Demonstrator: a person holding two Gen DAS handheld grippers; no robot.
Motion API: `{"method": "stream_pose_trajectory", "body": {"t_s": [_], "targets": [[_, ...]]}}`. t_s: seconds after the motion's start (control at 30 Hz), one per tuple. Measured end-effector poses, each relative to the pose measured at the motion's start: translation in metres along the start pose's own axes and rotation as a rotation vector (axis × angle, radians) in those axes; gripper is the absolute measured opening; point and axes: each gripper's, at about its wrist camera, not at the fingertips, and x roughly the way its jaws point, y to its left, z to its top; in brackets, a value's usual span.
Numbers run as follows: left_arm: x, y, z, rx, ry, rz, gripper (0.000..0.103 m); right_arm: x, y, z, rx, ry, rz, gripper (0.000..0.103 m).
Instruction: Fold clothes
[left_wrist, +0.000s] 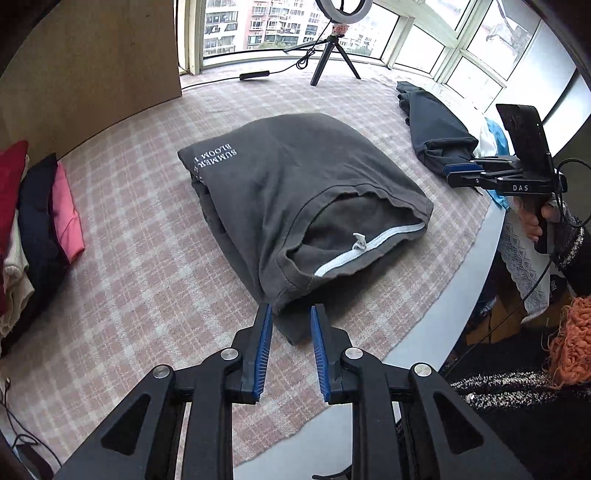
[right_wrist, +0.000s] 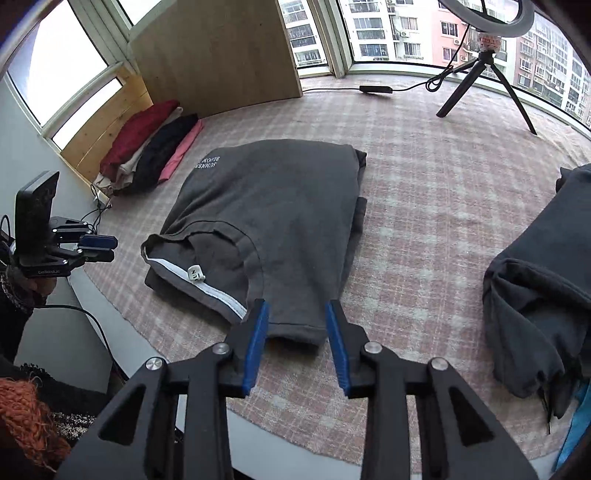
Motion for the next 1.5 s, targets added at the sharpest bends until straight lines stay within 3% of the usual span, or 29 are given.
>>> {"method": "stream_pose_trajectory", "body": {"t_s": [0.13,0.27,0.37,0.47,0.53,0.67,0.77,0.83,0.9,0.93,1.03,1.13,1.2,1.33,1.5], "targets": [[0.028,-0.008,0.019,0.043,0.019,-0.046,0.022,0.029,0.023,0.016,-0.073,0.061,0.013,0.034],[0.059,-0.017,0.018,0.097,0.078,-0.006,0.023,0.062,0.054,0.010,-0.204,0.140,-0.024,0.035],[0.073,-0.028,0.007,0.137,0.137,-0.061,0.000,0.084,0.050,0.004,-0.218,0.230,-0.091,0.035],[0.075,-0.043,-0.020,0.221,0.215,-0.073,0.005,0.081,0.039,0.002,-0.196,0.261,-0.107,0.035],[0.068,-0.038,-0.031,0.201,0.233,-0.072,0.006,0.069,0.044,0.008,-0.200,0.228,-0.107,0.035],[0.040,-0.007,-0.020,0.041,0.127,-0.052,0.012,0.055,0.073,0.029,-0.271,0.131,-0.081,0.036],[0.038,0.003,-0.003,0.003,0.050,-0.070,0.014,0.073,0.092,0.039,-0.321,0.146,-0.066,0.038],[0.045,0.004,0.007,-0.002,0.028,-0.096,0.014,0.089,0.099,0.044,-0.303,0.186,0.012,0.038],[0.058,0.000,0.013,0.013,0.026,-0.106,0.014,0.100,0.097,0.047,-0.241,0.197,0.069,0.034],[0.065,-0.003,0.016,0.025,0.027,-0.107,0.014,0.104,0.095,0.048,-0.212,0.197,0.082,0.020],[0.094,-0.008,0.011,0.070,0.113,-0.090,0.018,0.114,0.088,0.046,-0.235,0.200,-0.001,0.015],[0.088,-0.010,0.001,0.110,0.109,-0.094,0.018,0.121,0.065,0.034,-0.200,0.308,-0.040,0.004],[0.080,-0.007,-0.001,0.103,0.128,-0.108,0.018,0.106,0.058,0.032,-0.169,0.299,-0.017,0.004],[0.061,-0.004,0.016,0.096,0.073,-0.117,0.022,0.083,0.071,0.046,-0.185,0.180,-0.027,0.011],[0.060,0.004,0.029,0.095,0.062,-0.098,0.022,0.108,0.107,0.065,-0.287,0.172,0.041,0.011]]}}
